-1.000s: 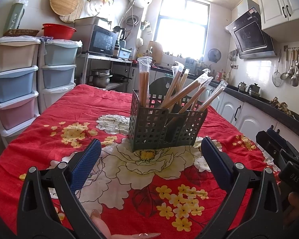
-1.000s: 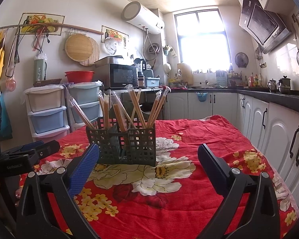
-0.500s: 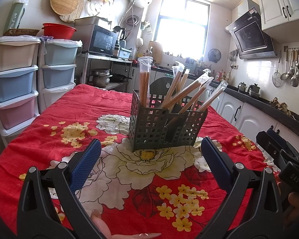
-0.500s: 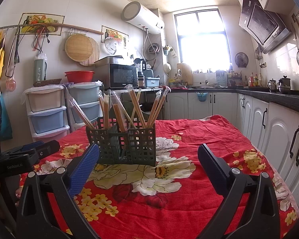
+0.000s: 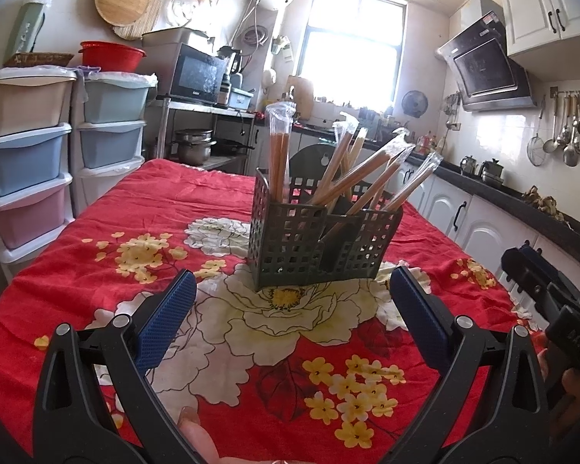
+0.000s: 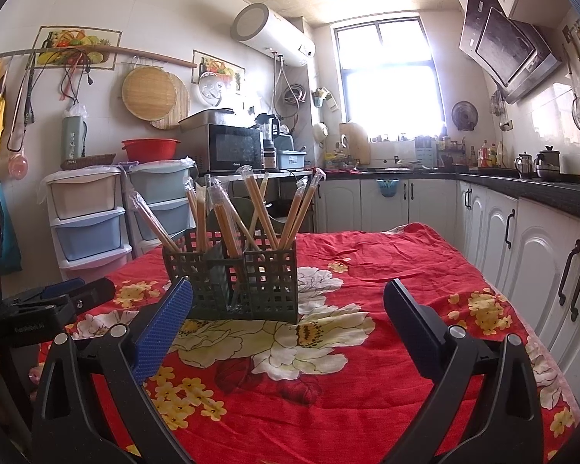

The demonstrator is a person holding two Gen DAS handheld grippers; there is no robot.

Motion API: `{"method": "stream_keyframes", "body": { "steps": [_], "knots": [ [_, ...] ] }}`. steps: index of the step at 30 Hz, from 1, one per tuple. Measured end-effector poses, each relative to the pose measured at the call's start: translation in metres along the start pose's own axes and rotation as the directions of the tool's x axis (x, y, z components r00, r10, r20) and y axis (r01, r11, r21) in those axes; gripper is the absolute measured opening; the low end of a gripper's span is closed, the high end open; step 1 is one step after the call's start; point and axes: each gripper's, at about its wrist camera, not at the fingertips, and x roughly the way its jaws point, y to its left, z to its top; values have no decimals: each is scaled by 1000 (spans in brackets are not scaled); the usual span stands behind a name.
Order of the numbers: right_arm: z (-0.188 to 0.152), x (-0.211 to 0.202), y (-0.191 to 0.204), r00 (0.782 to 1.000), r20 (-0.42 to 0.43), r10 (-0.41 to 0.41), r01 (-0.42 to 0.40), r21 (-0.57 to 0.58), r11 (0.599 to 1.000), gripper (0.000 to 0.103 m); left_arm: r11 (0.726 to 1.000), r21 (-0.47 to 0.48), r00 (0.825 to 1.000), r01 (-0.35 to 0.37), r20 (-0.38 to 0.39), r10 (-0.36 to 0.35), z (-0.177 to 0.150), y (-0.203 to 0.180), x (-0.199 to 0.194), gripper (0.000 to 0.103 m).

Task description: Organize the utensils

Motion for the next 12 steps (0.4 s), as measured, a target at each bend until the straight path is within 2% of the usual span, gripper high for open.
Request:
{"method": "stream_keyframes", "body": {
  "steps": [5,8,9,11,12],
  "knots": [
    [7,0,-6,999,-15,-33,33,12,999,96,998,-64,998,-5,-66,1,7,14,4,92],
    [20,9,-25,995,-68,-76,77,9,997,96,994,-97,990,-43,-137,29,26,41,11,92],
    [26,16,-37,989,-104,-107,108,7,994,96,992,-88,981,-95,-177,79,36,55,20,92],
    [32,40,-59,960,-212,-183,187,0,982,97,980,-61,958,-188,-233,170,48,79,39,92],
    [32,62,-73,923,-320,-213,220,-16,975,97,969,-49,938,-242,-269,220,51,92,55,92]
  ]
}}
